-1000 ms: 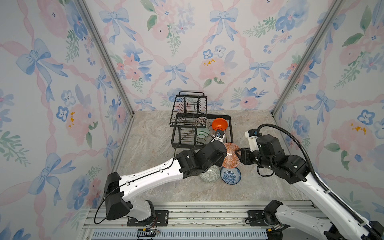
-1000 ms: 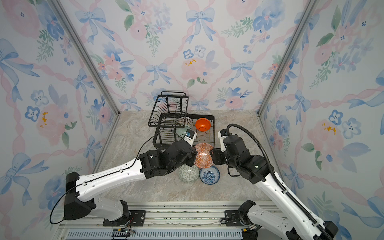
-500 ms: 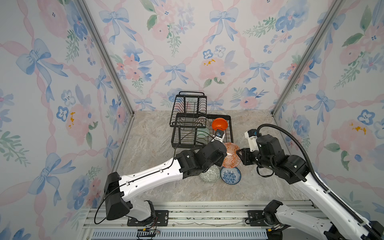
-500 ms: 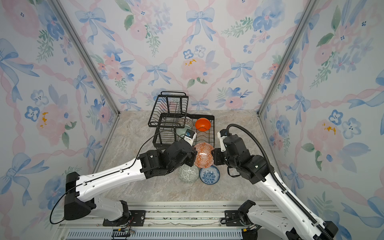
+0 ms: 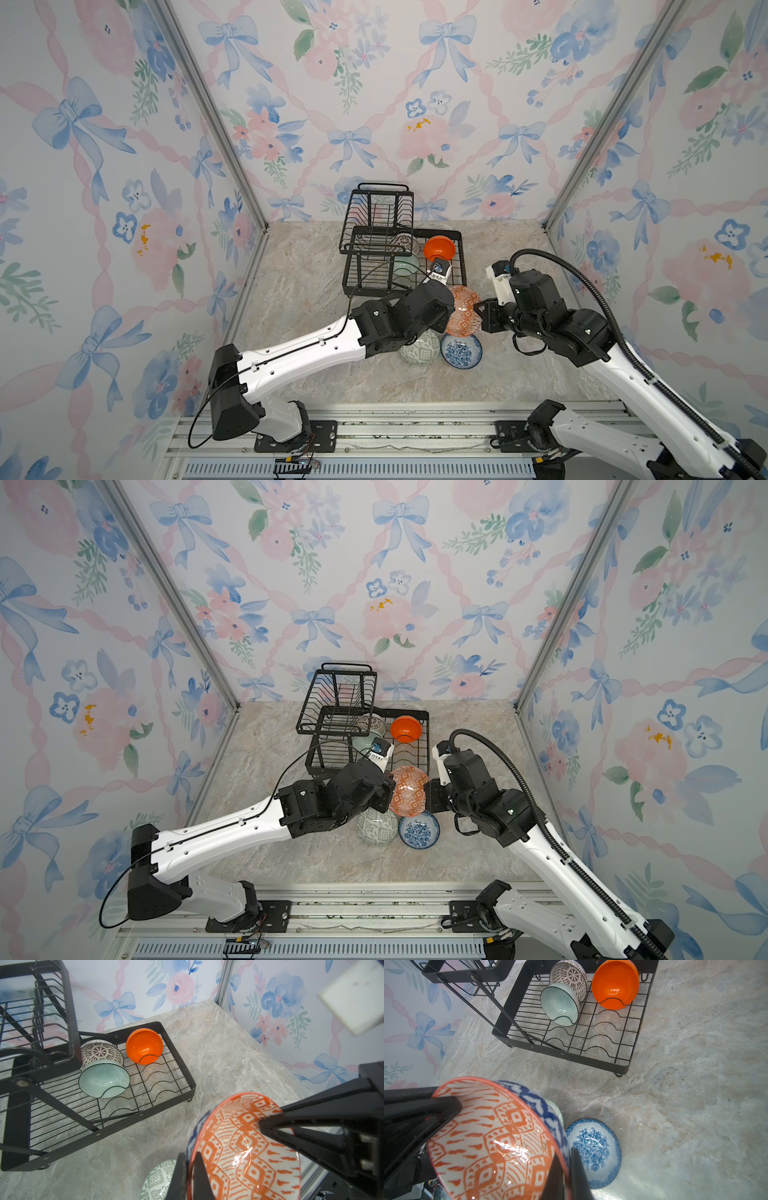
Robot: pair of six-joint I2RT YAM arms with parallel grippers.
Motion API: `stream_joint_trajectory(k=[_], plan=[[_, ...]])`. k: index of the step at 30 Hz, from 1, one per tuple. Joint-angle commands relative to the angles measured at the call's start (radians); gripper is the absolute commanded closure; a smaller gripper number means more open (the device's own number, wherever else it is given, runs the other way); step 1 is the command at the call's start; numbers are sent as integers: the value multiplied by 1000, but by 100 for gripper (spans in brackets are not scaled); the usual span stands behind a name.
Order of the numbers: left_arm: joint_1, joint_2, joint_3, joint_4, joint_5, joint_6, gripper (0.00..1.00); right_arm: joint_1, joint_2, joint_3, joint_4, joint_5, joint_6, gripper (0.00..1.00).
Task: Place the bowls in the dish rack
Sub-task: 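Close the right gripper on the orange-patterned bowl rim while the left gripper releases, then carry the orange-patterned bowl to the rack with the right gripper while the left arm withdraws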
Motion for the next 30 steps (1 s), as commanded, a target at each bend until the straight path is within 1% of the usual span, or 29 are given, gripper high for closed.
stream_joint_trajectory(k=[1, 3, 5, 8, 12, 13, 15, 18, 20, 23, 27, 30], plan=[[-3, -24, 33, 13, 1, 11, 82, -7, -24, 35, -35, 49, -14, 100], [-2, -34, 36, 13, 1, 25, 62, -9, -23, 49, -50, 69, -30, 100], [-2, -47, 38, 11, -3, 41, 46, -14, -18, 61, -57, 81, -48, 100], [-1, -81, 29, 13, -23, 56, 25, -19, -6, 77, -62, 91, -78, 100], [17, -139, -8, 4, -46, 55, 5, -22, 17, 97, -52, 116, -117, 100], [26, -153, -18, -1, -47, 50, 2, -21, 22, 101, -45, 122, -131, 100], [54, -189, -53, -14, -44, 34, 2, -16, 31, 100, -15, 127, -188, 100], [112, -244, -118, -28, -17, 12, 2, -8, 26, 66, 71, 163, -260, 100], [151, -282, -163, -42, -4, -4, 2, -7, 25, 42, 132, 187, -299, 100], [199, -338, -225, -64, -2, -20, 2, -7, 54, 37, 170, 210, -342, 100], [267, -375, -291, -82, 33, -25, 2, -6, 94, 21, 234, 233, -401, 100], [314, -391, -334, -82, 71, -28, 2, -5, 116, -8, 322, 260, -445, 100]])
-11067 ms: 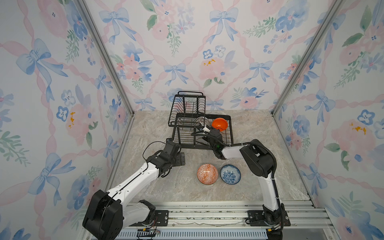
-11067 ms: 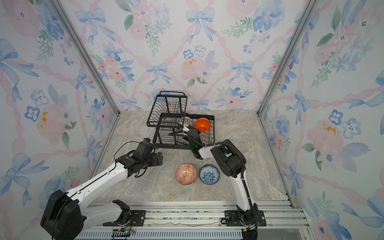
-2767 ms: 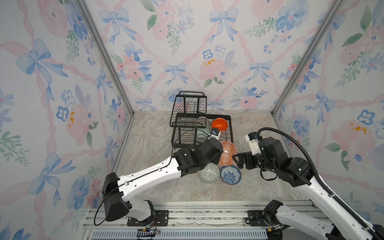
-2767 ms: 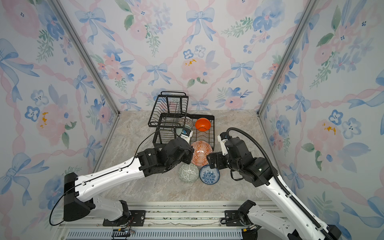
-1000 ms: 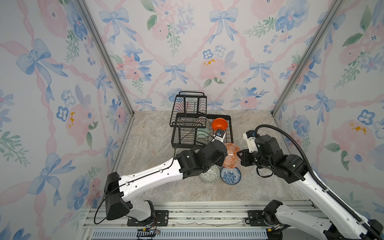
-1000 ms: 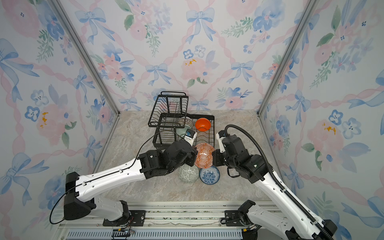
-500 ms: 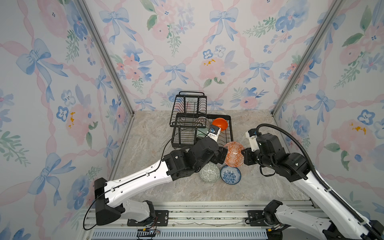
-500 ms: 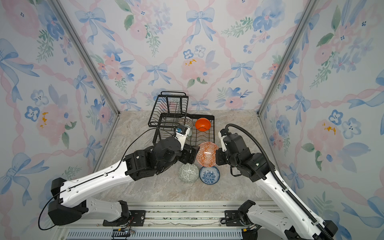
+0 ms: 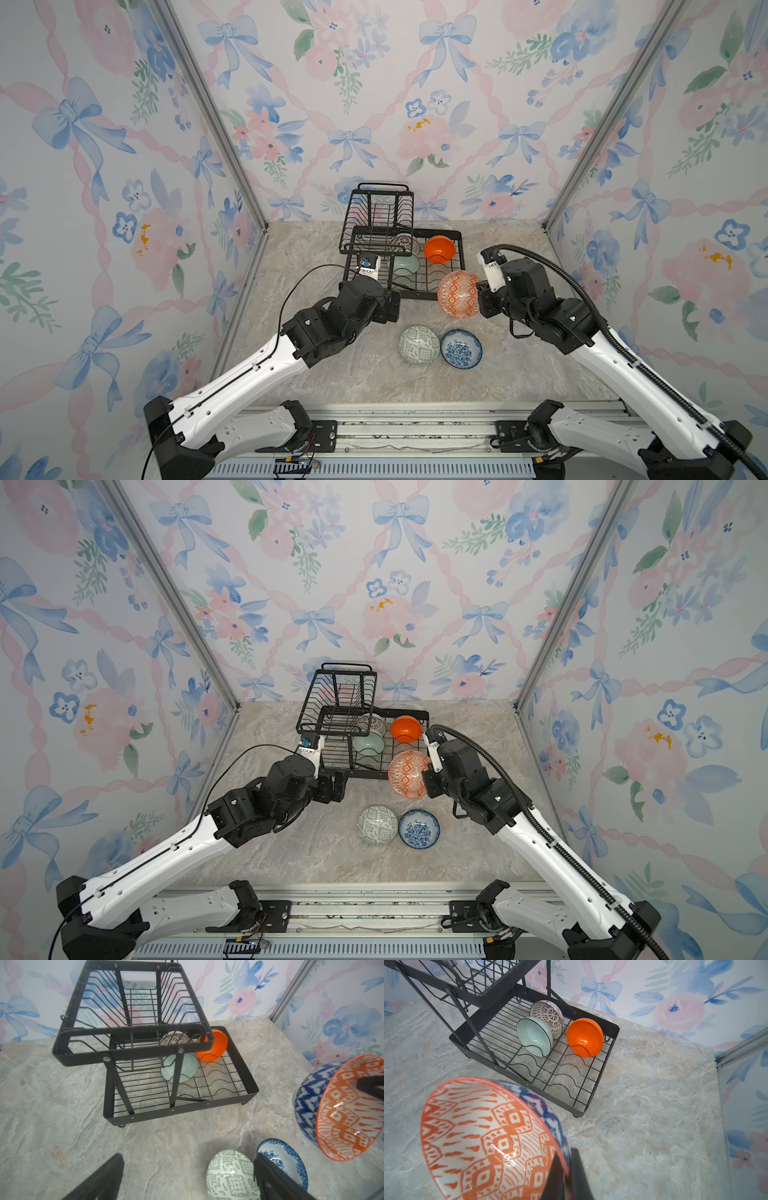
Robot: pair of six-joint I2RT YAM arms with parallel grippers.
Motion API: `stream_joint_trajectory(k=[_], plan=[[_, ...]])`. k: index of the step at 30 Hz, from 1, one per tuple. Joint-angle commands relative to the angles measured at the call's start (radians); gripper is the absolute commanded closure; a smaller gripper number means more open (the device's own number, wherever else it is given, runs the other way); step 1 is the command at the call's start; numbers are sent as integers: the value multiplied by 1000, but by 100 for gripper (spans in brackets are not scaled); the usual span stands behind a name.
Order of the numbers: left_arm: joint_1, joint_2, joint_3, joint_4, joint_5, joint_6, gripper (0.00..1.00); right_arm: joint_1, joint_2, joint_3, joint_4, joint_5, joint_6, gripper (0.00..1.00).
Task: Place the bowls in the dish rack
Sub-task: 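Carry the orange-patterned bowl to the rack with the right gripper while the left arm withdraws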
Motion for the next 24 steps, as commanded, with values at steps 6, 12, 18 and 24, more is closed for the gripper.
stream_joint_trajectory(k=[6, 12, 18, 24], plan=[[125, -37, -100, -20, 106, -20, 2, -1, 68, -75, 316, 78, -183, 100], [228, -34, -136, -17, 183, 5, 2, -58, 158, -103, 489, 88, -259, 100], [305, -28, -156, -16, 249, 34, 2, -86, 262, -102, 635, 124, -353, 100], [358, -14, -164, -16, 289, 54, 2, -106, 349, -79, 721, 125, -392, 100]])
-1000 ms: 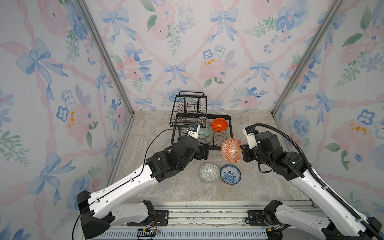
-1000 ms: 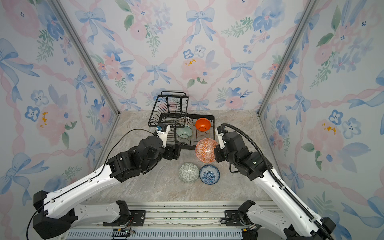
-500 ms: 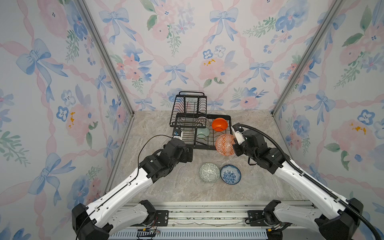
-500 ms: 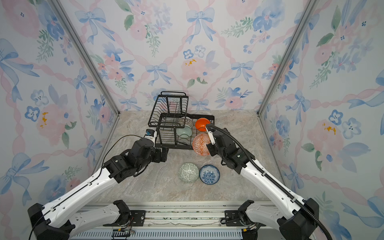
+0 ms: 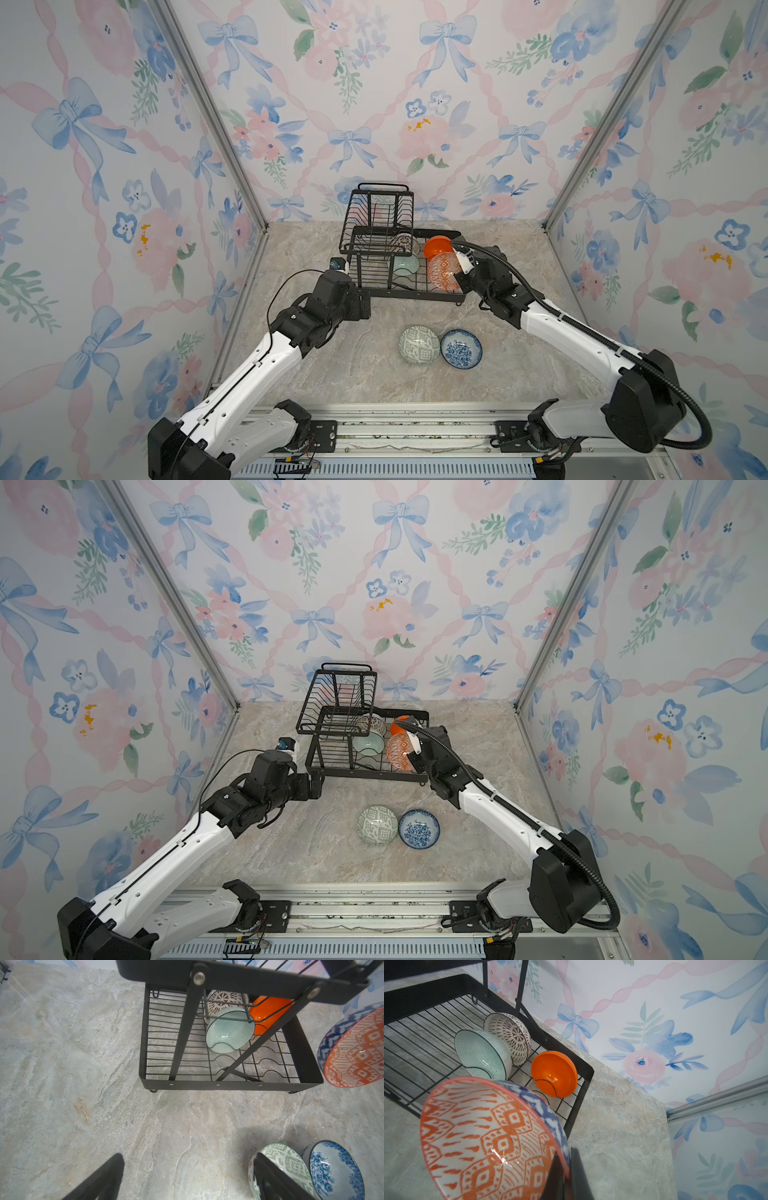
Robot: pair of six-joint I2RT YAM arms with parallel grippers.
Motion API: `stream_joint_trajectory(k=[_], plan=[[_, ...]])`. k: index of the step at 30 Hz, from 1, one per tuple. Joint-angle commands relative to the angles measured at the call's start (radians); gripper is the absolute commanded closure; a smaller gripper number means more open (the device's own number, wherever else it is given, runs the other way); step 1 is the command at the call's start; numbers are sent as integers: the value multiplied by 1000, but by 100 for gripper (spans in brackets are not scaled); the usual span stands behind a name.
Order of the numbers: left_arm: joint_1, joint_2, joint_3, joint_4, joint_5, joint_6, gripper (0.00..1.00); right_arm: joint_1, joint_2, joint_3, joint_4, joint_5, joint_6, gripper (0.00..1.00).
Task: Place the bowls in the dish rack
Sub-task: 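Carry the orange-patterned bowl to the rack with the right gripper while the left arm withdraws, then lower the orange-patterned bowl into the rack slot beside the orange bowl with the right gripper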
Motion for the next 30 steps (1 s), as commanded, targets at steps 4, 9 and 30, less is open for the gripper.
stream_joint_trajectory(k=[4, 9, 30], plan=[[41, 11, -22, -8, 67, 37, 2, -20, 67, 36, 168, 22, -60, 100], [74, 8, -33, -8, 105, 53, 2, -21, 112, 35, 239, 35, -91, 100], [162, 68, -42, -10, 190, 68, 2, -40, 350, -7, 709, 34, -343, 100]])
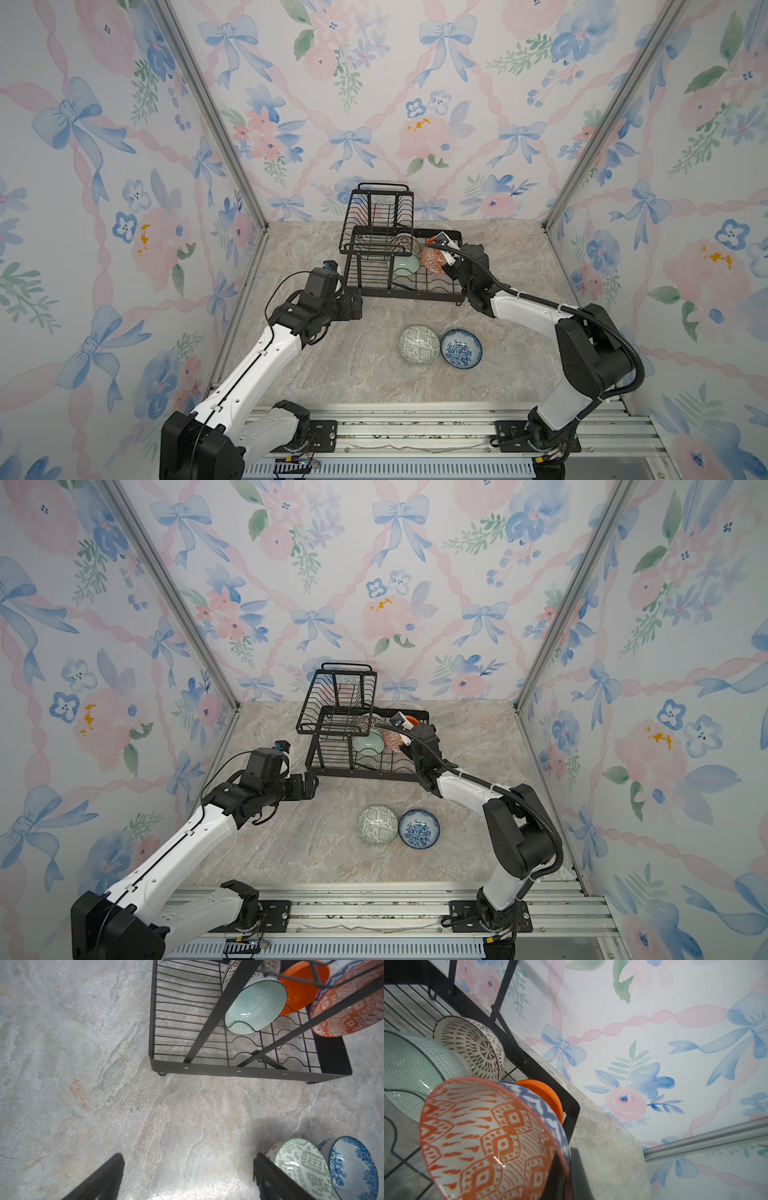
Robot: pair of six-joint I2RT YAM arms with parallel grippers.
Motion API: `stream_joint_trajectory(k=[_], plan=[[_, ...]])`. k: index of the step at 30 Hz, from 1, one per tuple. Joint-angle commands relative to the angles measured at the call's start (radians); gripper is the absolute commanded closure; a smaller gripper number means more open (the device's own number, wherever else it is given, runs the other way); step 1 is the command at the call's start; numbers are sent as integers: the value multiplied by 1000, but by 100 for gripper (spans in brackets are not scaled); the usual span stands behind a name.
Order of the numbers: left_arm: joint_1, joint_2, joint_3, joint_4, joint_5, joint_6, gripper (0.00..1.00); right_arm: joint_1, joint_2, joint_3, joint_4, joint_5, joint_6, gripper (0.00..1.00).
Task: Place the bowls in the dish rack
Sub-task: 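Lower the orange-patterned bowl into the rack slot beside the orange bowl with the right gripper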
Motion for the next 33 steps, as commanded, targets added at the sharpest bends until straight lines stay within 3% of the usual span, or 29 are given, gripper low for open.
stream_joint_trajectory(k=[1, 13, 33], plan=[[14, 16, 6, -10, 38, 19, 2, -3, 42, -4, 202, -1, -80, 100], [33, 33, 4, -11, 75, 16, 2, -2, 145, -65, 491, 52, -262, 100], [37, 1, -20, -10, 50, 1, 2, -6, 258, -63, 645, 51, -449, 100]])
